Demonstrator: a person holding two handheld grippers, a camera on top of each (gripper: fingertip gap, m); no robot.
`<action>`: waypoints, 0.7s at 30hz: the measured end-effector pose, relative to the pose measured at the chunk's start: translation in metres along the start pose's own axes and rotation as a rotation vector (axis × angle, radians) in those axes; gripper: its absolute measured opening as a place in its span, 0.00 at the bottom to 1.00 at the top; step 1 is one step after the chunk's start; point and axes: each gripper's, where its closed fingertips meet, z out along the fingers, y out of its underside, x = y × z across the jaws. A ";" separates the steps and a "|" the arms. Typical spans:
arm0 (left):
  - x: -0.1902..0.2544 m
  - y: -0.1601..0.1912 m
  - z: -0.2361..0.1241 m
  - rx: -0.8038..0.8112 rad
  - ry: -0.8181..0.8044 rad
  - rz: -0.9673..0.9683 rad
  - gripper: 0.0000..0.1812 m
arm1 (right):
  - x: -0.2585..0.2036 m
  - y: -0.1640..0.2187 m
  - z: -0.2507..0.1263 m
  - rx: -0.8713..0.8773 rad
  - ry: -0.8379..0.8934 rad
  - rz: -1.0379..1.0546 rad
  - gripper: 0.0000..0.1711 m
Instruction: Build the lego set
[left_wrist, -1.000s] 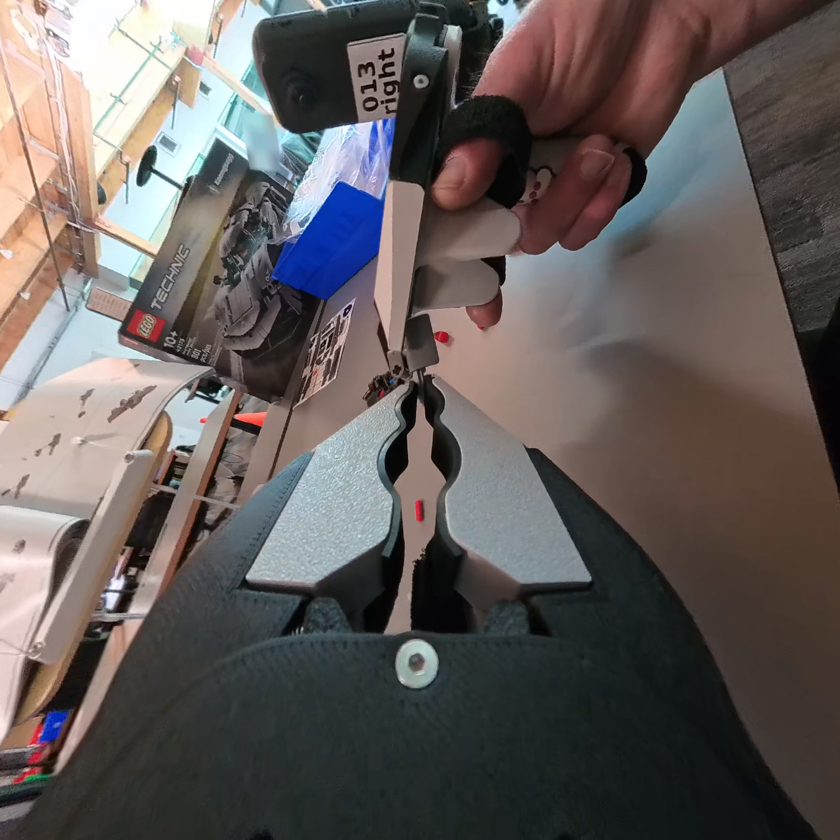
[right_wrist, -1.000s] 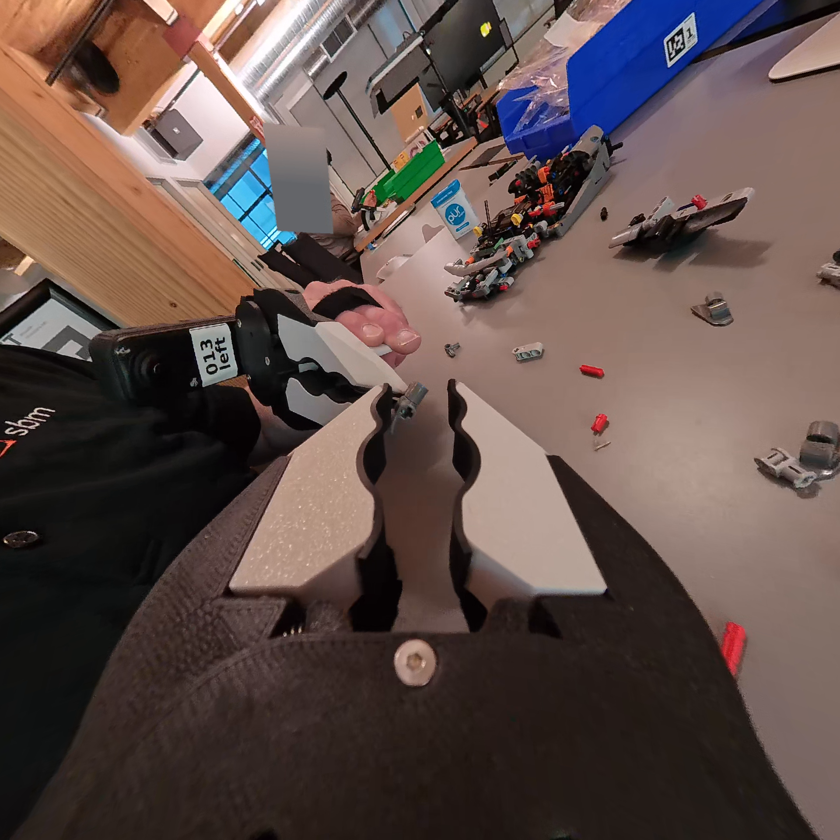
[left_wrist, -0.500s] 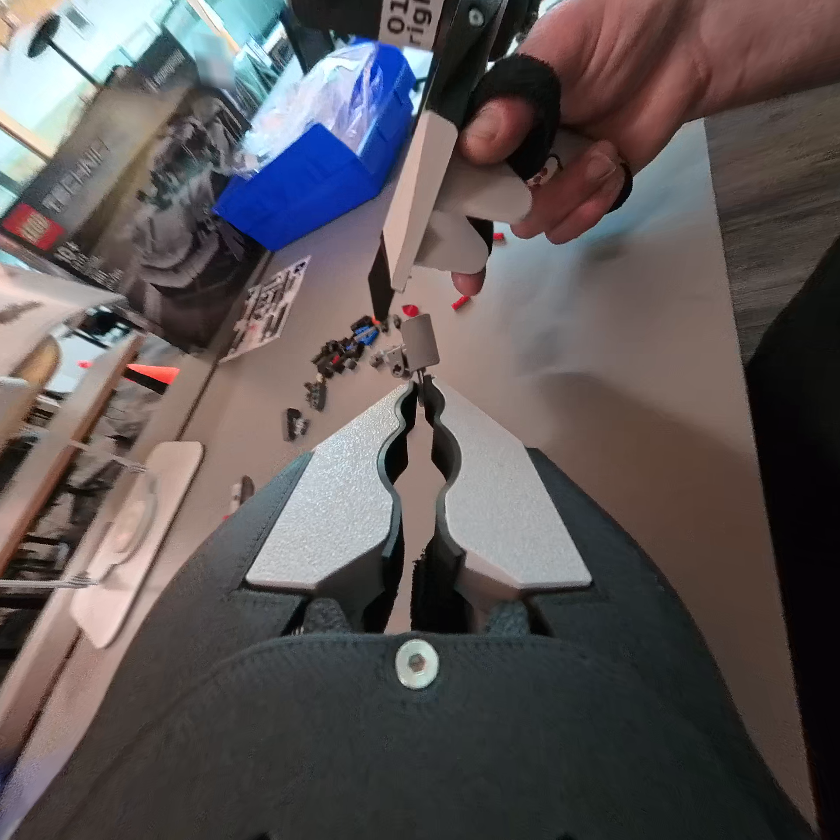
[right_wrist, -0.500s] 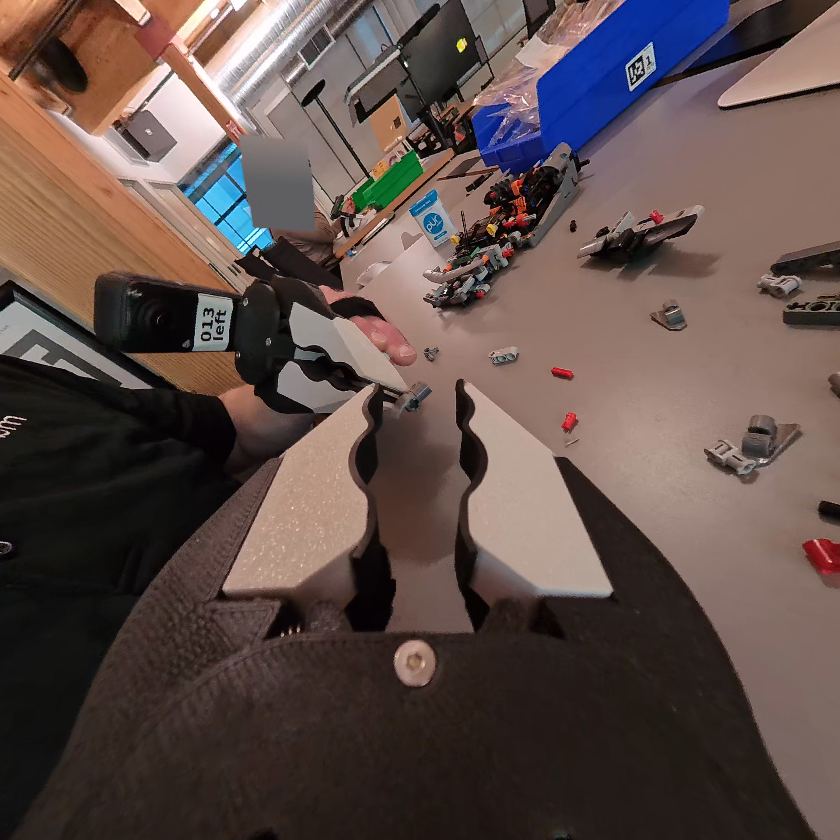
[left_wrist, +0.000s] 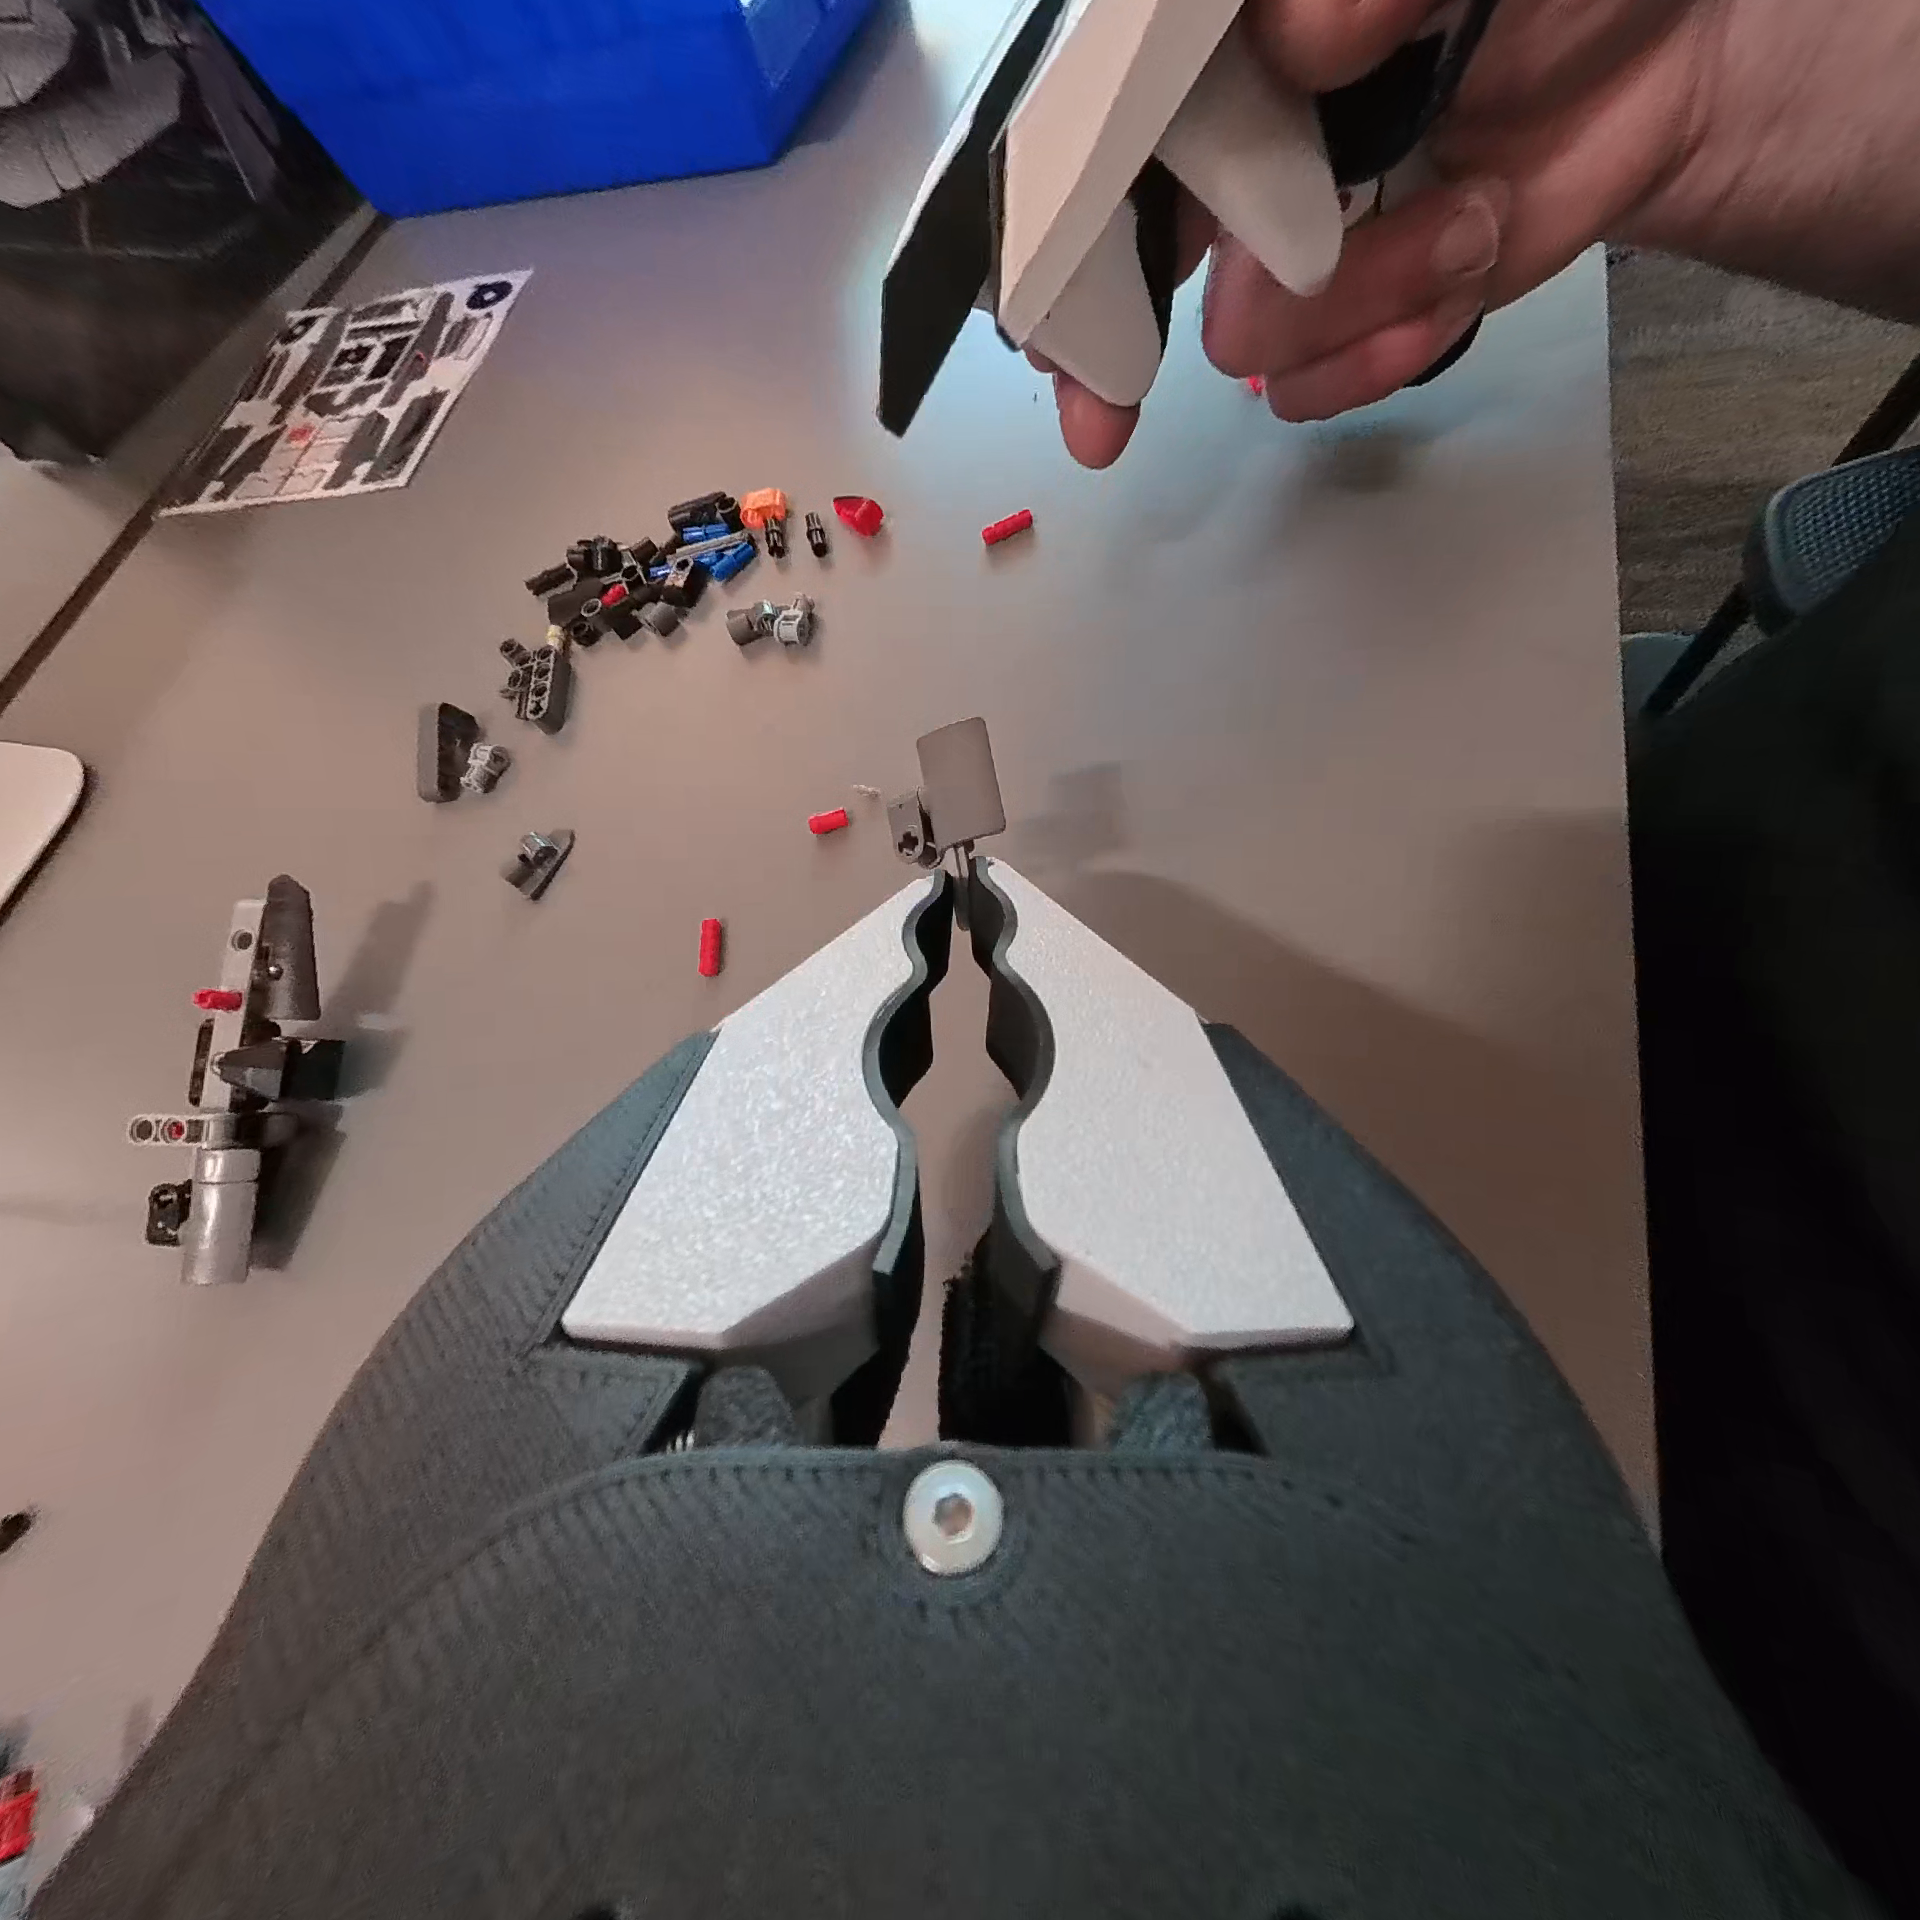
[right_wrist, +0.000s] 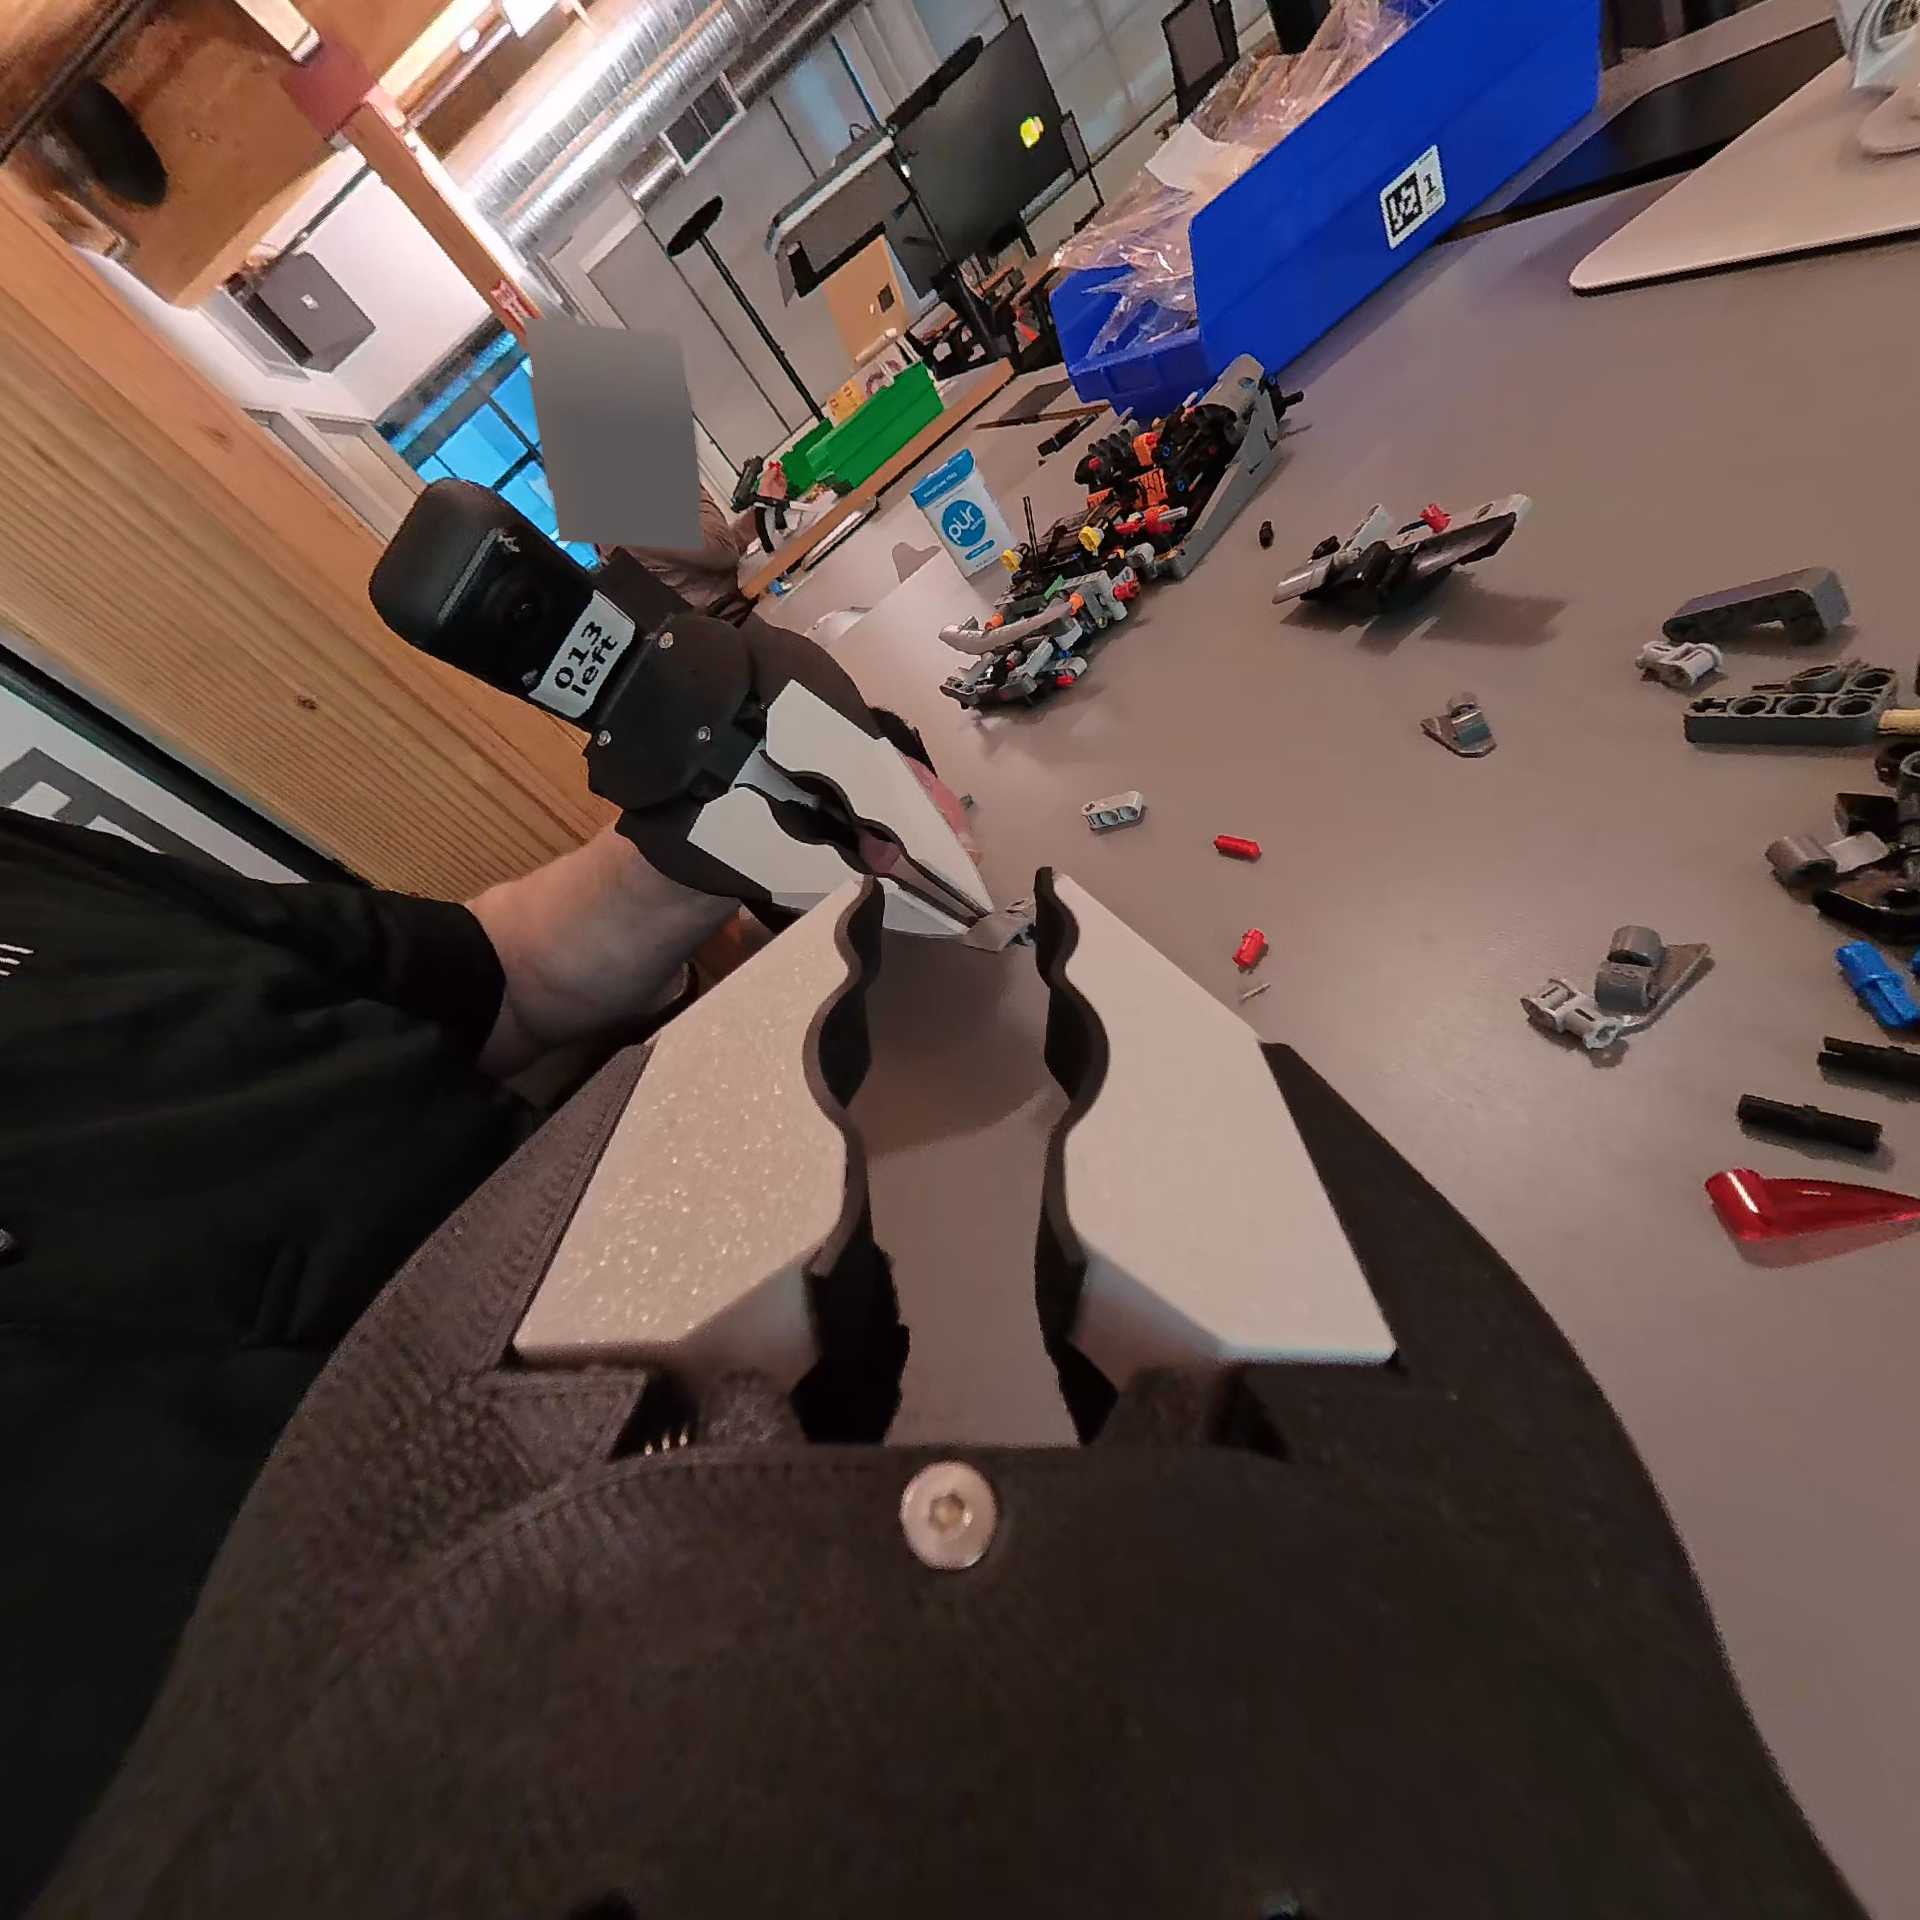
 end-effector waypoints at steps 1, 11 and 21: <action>0.000 -0.001 0.000 0.001 -0.002 0.008 0.01 | 0.001 0.001 0.000 -0.004 0.006 -0.008 0.16; -0.009 0.009 -0.009 -0.093 -0.110 0.206 0.01 | 0.007 0.001 0.001 -0.038 0.049 -0.063 0.16; -0.024 0.015 -0.025 -0.099 -0.192 0.294 0.01 | 0.009 -0.002 0.011 -0.062 0.065 -0.080 0.15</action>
